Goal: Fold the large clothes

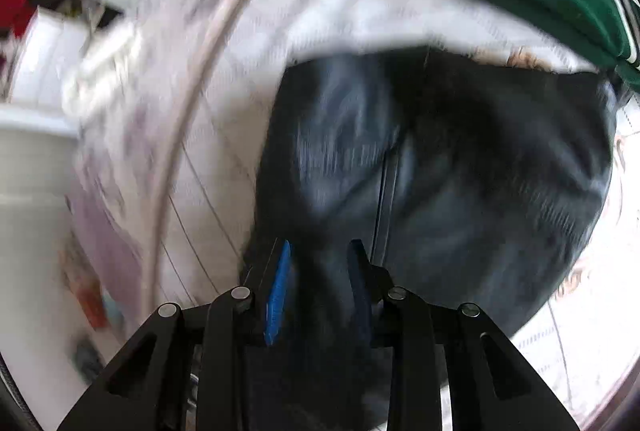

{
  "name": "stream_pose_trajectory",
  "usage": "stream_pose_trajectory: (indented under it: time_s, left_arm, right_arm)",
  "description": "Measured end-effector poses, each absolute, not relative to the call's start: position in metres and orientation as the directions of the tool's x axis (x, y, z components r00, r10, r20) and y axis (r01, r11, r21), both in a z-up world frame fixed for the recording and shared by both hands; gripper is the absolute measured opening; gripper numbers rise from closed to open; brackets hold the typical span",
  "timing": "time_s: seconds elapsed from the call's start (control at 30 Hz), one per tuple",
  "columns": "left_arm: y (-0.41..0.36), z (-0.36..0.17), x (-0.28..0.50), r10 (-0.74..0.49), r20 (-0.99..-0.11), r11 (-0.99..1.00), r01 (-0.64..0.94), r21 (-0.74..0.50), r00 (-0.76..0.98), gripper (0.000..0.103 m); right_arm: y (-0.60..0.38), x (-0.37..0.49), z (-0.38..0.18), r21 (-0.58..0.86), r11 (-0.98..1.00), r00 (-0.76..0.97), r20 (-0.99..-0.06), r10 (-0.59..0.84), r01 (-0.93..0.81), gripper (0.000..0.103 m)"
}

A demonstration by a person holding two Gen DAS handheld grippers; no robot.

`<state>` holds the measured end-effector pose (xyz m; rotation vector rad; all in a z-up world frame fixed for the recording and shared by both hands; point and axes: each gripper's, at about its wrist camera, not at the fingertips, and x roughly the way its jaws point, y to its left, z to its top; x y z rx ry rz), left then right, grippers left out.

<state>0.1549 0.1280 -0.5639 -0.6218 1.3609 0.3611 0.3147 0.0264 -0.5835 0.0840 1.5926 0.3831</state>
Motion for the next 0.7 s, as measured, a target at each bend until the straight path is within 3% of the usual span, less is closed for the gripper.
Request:
stream_pose_trajectory:
  time_s: [0.13, 0.23, 0.3, 0.47, 0.53, 0.57, 0.63, 0.7]
  left_arm:
    - [0.123, -0.563, 0.142, -0.107, -0.977, 0.795, -0.574, -0.195, 0.183, 0.077]
    - [0.12, -0.554, 0.15, -0.118, -0.969, 0.777, -0.587, -0.226, 0.217, 0.077]
    - [0.116, -0.549, 0.158, -0.135, -0.961, 0.774, -0.58, -0.254, 0.241, 0.077]
    - [0.085, -0.543, 0.183, -0.149, -0.952, 0.816, -0.512, -0.271, 0.266, 0.077]
    - [0.07, -0.544, 0.199, -0.148, -0.952, 0.827, -0.494, -0.267, 0.266, 0.077]
    - [0.065, -0.543, 0.202, -0.151, -0.951, 0.83, -0.488, -0.271, 0.27, 0.077]
    - [0.057, -0.542, 0.213, -0.142, -0.952, 0.842, -0.472, -0.26, 0.272, 0.077]
    - [0.047, -0.541, 0.221, -0.11, -0.956, 0.86, -0.456, -0.228, 0.271, 0.077]
  right_arm:
    - [0.029, 0.317, -0.642, 0.251, 0.951, -0.121, -0.965, 0.231, -0.179, 0.028]
    - [0.01, 0.33, -0.626, 0.334, 0.936, -0.181, -0.933, 0.311, -0.109, 0.029]
    - [-0.03, 0.336, -0.602, 0.391, 0.92, -0.109, -0.916, 0.386, -0.022, 0.032]
    - [-0.154, 0.343, -0.576, 0.257, 0.925, 0.128, -0.965, 0.229, 0.28, 0.072]
    - [-0.2, 0.353, -0.595, 0.251, 0.886, 0.165, -0.966, 0.201, 0.39, 0.073]
    - [-0.212, 0.359, -0.606, 0.277, 0.871, 0.166, -0.96, 0.227, 0.407, 0.073]
    - [-0.231, 0.382, -0.645, 0.502, 0.764, 0.196, -0.864, 0.464, 0.406, 0.073]
    - [-0.233, 0.396, -0.666, 0.566, 0.734, 0.177, -0.821, 0.542, 0.376, 0.073]
